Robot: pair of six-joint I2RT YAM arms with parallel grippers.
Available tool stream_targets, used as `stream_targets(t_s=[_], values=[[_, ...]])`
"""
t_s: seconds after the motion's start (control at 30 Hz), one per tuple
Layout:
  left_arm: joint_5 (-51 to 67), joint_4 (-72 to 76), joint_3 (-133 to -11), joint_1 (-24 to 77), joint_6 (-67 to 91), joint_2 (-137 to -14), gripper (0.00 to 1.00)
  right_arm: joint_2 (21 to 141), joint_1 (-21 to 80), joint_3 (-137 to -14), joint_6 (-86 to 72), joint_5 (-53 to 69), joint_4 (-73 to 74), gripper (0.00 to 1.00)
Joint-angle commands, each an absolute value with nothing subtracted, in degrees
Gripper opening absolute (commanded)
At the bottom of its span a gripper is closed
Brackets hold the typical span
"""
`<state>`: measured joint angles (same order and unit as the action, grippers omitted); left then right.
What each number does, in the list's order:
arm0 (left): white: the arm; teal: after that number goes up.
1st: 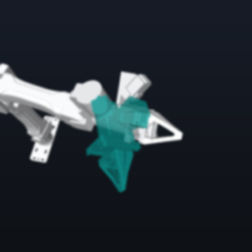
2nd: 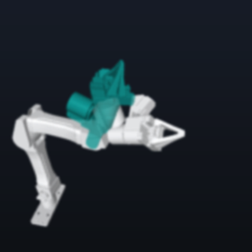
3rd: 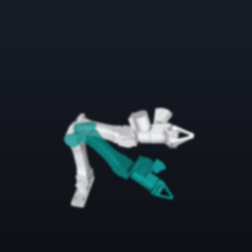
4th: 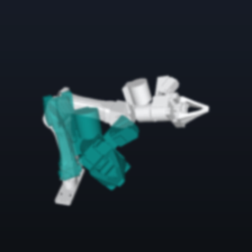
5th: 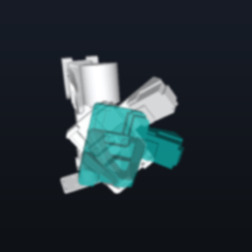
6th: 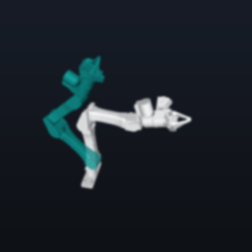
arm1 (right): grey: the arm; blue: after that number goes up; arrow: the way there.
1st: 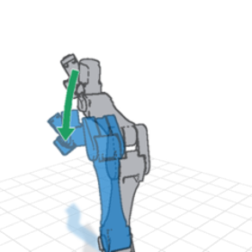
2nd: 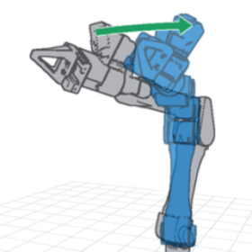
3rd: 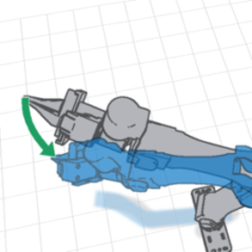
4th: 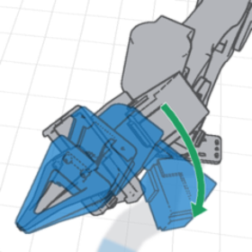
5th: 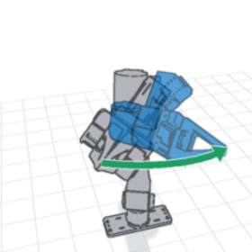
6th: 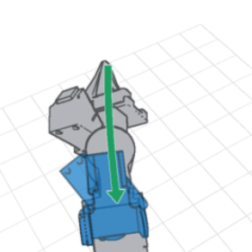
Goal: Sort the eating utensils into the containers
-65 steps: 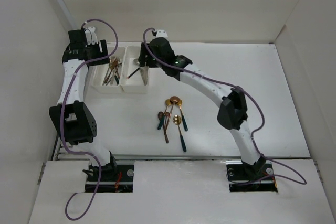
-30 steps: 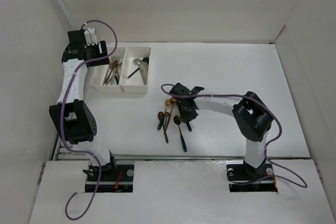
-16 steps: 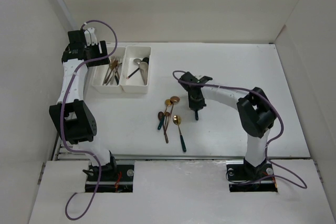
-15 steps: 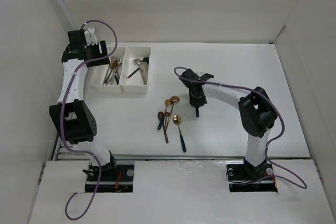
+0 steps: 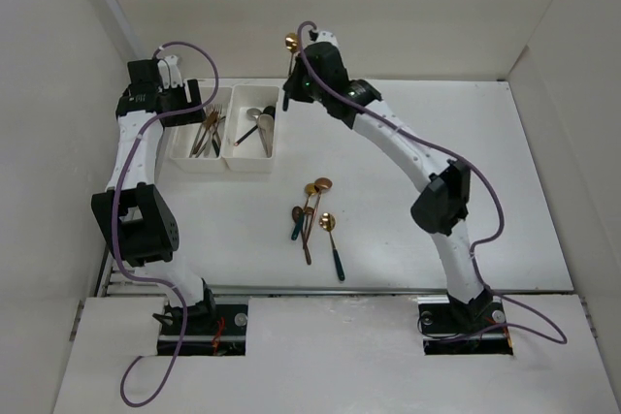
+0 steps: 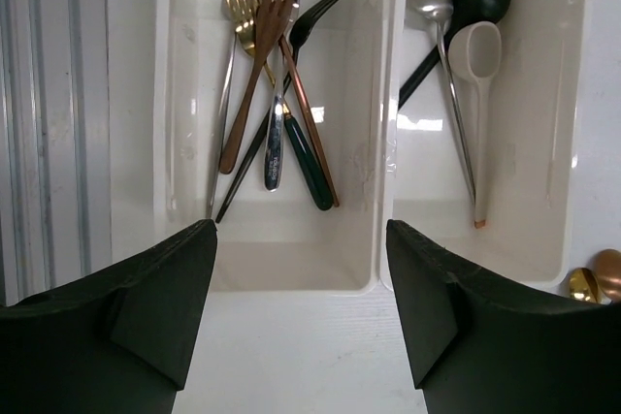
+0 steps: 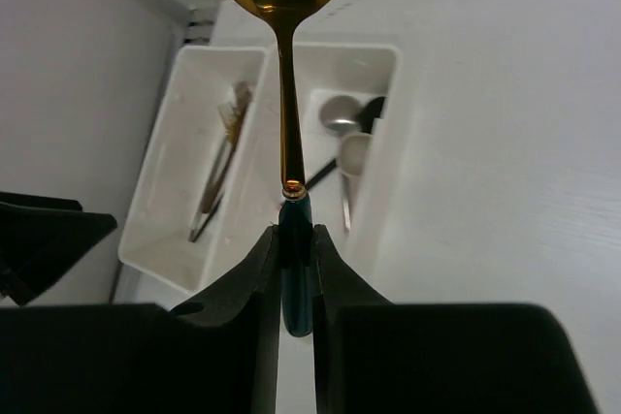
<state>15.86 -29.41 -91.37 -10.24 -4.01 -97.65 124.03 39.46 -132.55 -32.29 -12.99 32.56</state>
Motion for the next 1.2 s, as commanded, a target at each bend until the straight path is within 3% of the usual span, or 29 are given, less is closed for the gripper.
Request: stream_targets(t_s=[0.0,0.23,0.33,0.37,0.5,0.73,0.9,0.93,1.17], values=[[15.65,-28.3,-90.62,-10.55,-4.13,-94.57,0.68,131.37,41.48,-135.79,-34.61,-3.87,19.19,0.0],[15.64,-27.77,-90.09,-10.55,-4.13,-94.57,0.68,142.1,43.15,-144.22,-36.3,0.97,10.72,0.0],[15.64,-27.77,-90.09,-10.55,-4.13,-94.57,0.68,142.65,43.15,-143.45,-36.3,1.67,11.86,0.22],[16.25,-27.77,-90.09,-10.55,-4.13,-94.57,0.68,142.65,43.15,-142.92,-36.3,1.67,12.39,0.36],[16.78,-27.77,-90.09,-10.55,-4.13,-94.57,0.68,139.49,43.15,-138.87,-35.78,1.14,12.92,0.61],[24.08,-31.54,-90.97,-5.39,-5.79,-95.62,0.65,128.17,43.15,-134.05,-32.52,-8.48,20.46,0.7],[27.77,-38.31,-89.49,4.46,-11.42,-96.24,0.62,107.38,38.77,-111.58,-39.53,-19.41,28.98,0.73],[27.25,-39.36,-88.52,8.31,-12.99,-95.63,0.6,104.01,35.71,-103.18,-42.94,-20.12,29.61,0.73],[19.08,-36.75,-74.02,26.52,-15.38,-92.72,0.57,80.53,29.18,-77.89,-46.85,-23.72,31.37,0.71]])
